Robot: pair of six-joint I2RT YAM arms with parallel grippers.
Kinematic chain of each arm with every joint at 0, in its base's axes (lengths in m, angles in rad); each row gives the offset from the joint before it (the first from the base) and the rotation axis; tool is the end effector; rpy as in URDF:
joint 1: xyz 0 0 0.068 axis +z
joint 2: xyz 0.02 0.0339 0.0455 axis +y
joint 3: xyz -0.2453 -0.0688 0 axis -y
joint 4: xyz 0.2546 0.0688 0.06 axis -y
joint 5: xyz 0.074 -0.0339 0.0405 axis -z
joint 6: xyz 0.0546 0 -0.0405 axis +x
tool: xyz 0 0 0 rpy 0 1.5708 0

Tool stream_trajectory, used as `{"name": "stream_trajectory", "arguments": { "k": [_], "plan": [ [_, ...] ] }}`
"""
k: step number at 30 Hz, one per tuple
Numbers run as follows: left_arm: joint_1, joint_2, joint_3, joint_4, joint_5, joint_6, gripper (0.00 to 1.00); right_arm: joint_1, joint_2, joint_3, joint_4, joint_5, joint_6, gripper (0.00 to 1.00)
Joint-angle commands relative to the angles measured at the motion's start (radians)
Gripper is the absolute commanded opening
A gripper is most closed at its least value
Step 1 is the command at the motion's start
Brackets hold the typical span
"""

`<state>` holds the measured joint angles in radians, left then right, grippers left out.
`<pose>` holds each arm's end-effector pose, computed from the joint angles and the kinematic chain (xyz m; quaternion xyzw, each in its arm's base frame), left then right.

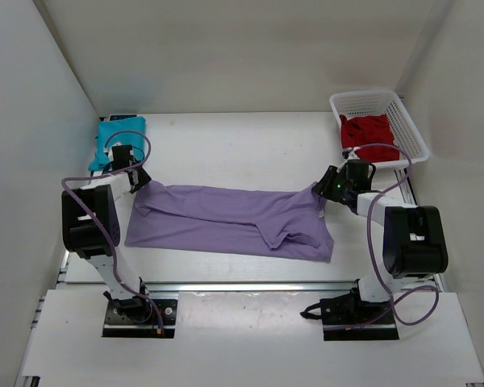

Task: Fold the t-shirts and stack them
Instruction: Fold the other side of the tshirt into a rectangle

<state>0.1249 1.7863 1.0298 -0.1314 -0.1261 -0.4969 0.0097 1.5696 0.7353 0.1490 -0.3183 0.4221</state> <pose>0.3759 0.0541 0.1226 -0.3078 0.8889 -0.0035 0.3394 0.3324 0.0203 0.1308 0.1162 0.8872 0.2305 0.3825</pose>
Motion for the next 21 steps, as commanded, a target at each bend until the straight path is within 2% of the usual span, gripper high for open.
{"name": "stream_trajectory", "arguments": {
  "k": [1,6,8,10,13,21],
  "plan": [
    [0.004,-0.021,0.004,0.016,0.039,0.015,0.46,-0.008,0.009,0.029,0.055,-0.008,-0.006,0.25],
    [-0.007,-0.034,-0.03,0.071,0.088,-0.009,0.52,-0.031,0.021,0.021,0.08,-0.025,0.01,0.06],
    [-0.01,-0.033,-0.045,0.082,0.112,-0.006,0.44,-0.034,0.017,0.018,0.064,-0.019,0.017,0.01],
    [-0.004,-0.03,-0.042,0.088,0.115,-0.012,0.2,-0.04,-0.006,0.012,0.076,-0.015,0.029,0.01],
    [0.002,-0.021,-0.033,0.084,0.126,-0.02,0.0,-0.059,-0.022,0.01,0.073,-0.01,0.027,0.0],
    [0.067,-0.056,-0.051,0.099,0.148,-0.061,0.0,-0.129,-0.031,0.016,0.049,-0.016,0.053,0.0]
  ]
}}
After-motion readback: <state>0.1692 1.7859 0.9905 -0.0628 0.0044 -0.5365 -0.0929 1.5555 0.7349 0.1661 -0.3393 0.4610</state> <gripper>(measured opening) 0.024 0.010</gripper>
